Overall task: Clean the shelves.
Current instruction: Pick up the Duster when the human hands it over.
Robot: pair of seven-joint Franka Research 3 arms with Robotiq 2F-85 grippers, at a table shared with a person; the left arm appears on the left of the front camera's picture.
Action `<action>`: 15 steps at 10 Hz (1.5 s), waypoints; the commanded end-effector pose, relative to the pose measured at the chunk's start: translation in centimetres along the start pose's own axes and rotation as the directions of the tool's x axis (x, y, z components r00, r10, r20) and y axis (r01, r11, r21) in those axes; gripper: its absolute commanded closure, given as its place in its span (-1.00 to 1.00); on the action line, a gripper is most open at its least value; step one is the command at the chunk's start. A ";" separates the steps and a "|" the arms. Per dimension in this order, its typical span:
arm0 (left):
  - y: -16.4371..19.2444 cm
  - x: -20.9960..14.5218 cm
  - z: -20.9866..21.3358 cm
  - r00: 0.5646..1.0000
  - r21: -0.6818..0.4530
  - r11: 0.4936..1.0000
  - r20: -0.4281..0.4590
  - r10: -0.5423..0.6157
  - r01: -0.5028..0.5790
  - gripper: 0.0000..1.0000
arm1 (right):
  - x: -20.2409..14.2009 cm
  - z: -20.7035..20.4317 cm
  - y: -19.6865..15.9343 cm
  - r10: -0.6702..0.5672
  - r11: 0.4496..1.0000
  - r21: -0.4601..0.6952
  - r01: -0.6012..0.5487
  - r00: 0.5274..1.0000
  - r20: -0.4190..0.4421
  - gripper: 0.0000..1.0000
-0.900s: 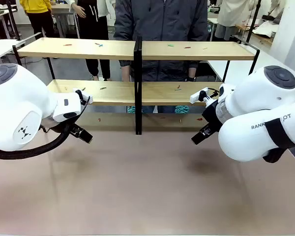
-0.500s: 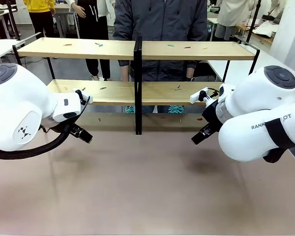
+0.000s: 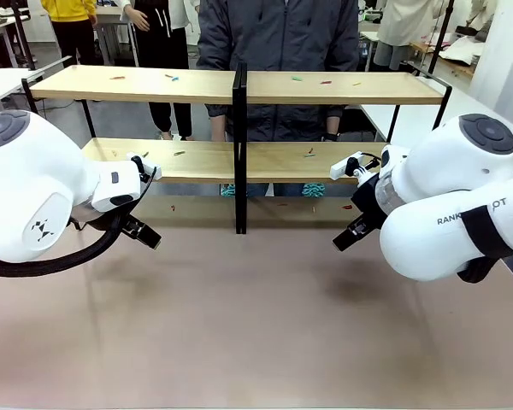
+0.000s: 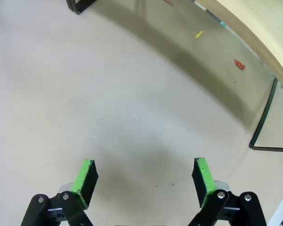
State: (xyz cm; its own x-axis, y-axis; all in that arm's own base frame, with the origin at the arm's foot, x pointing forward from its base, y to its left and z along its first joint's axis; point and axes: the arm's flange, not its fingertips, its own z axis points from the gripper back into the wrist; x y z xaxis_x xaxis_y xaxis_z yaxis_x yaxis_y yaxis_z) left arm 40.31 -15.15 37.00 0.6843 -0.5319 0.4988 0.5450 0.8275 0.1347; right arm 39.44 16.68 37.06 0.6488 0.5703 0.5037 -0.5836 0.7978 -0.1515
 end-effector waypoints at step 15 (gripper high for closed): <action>-1.7 -14.1 25.5 0.767 0.160 0.978 0.609 -0.202 0.131 -1.00 | -8.6 26.4 -3.4 0.004 0.987 -0.142 0.071 0.884 0.468 -1.00</action>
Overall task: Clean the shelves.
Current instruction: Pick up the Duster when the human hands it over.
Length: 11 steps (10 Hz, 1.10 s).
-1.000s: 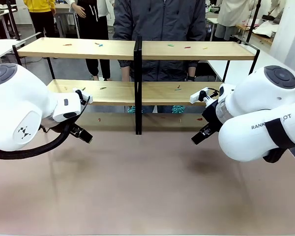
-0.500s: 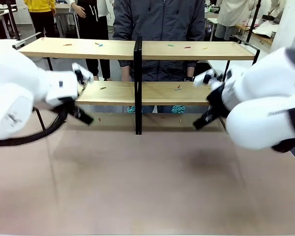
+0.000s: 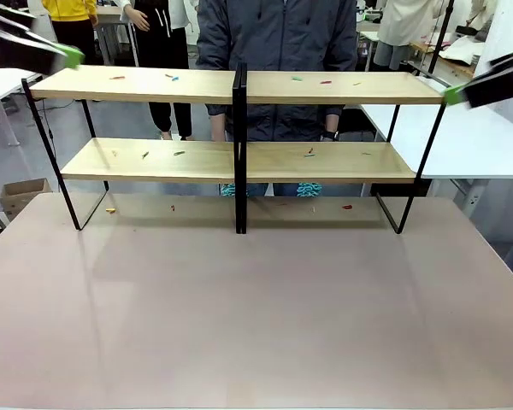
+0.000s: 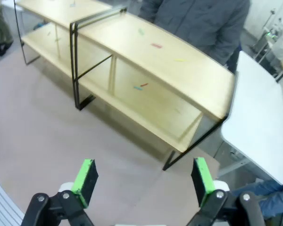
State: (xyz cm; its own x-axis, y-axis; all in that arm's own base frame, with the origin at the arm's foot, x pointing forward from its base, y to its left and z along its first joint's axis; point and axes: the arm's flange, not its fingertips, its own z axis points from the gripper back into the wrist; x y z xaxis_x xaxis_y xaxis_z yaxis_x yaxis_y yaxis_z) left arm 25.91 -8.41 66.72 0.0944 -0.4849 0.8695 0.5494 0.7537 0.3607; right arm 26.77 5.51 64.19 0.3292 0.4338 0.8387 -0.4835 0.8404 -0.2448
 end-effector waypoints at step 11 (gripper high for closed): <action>-4.5 1.0 -2.8 0.940 0.071 0.942 -0.068 0.334 -0.329 -1.00 | 0.7 -3.2 -0.2 -0.021 0.999 -0.045 0.018 0.998 -0.064 -1.00</action>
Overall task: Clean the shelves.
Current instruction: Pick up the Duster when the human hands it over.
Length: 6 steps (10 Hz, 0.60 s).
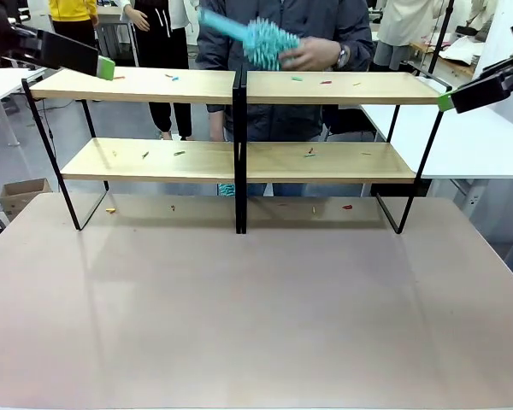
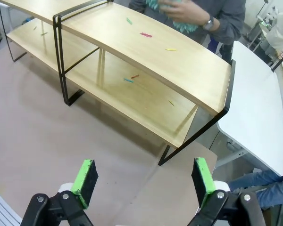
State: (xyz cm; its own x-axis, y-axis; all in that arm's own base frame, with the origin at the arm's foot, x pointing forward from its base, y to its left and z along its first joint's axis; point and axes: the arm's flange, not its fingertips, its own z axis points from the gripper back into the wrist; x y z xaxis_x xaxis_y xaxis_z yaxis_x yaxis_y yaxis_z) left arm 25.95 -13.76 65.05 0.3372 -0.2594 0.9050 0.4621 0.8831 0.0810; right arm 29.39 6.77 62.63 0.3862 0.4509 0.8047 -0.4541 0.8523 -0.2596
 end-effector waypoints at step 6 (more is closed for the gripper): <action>-1.0 -0.3 -0.3 0.998 0.044 0.998 -0.027 -0.051 0.052 -1.00 | 0.1 -0.3 -1.1 -0.034 0.999 0.005 0.034 0.999 -0.001 -1.00</action>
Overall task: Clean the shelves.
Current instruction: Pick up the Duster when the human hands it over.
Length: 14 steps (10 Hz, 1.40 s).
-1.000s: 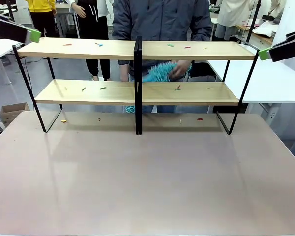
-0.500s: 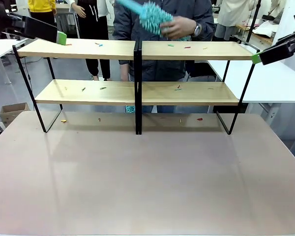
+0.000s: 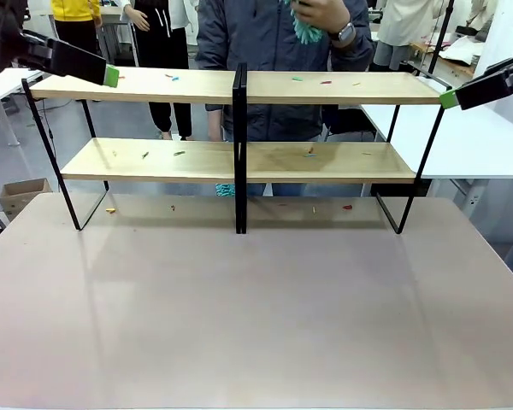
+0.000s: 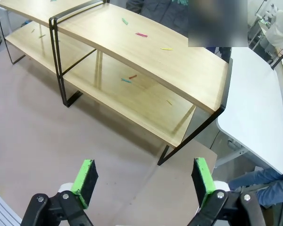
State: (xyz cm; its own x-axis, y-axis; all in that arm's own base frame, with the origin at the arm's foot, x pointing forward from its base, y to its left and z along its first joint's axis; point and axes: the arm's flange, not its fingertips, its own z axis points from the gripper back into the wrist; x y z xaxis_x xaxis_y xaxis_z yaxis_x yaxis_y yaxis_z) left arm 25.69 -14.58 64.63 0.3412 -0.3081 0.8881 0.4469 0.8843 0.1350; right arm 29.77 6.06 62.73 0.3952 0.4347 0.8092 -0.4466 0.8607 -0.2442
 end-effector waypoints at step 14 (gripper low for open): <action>-0.6 0.3 0.3 1.000 -0.007 1.000 0.022 -0.011 0.011 -1.00 | 1.0 1.5 6.6 -0.262 0.960 -0.119 0.253 0.962 -0.069 -1.00</action>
State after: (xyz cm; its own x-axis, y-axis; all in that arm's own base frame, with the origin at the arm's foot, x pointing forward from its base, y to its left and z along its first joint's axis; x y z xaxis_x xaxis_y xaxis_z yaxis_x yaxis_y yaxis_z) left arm 25.30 -15.11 64.84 0.3278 -0.3128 0.8914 0.4575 0.8781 0.1399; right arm 27.02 11.03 62.50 0.5359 0.2717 0.7993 -0.2921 0.9480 -0.1264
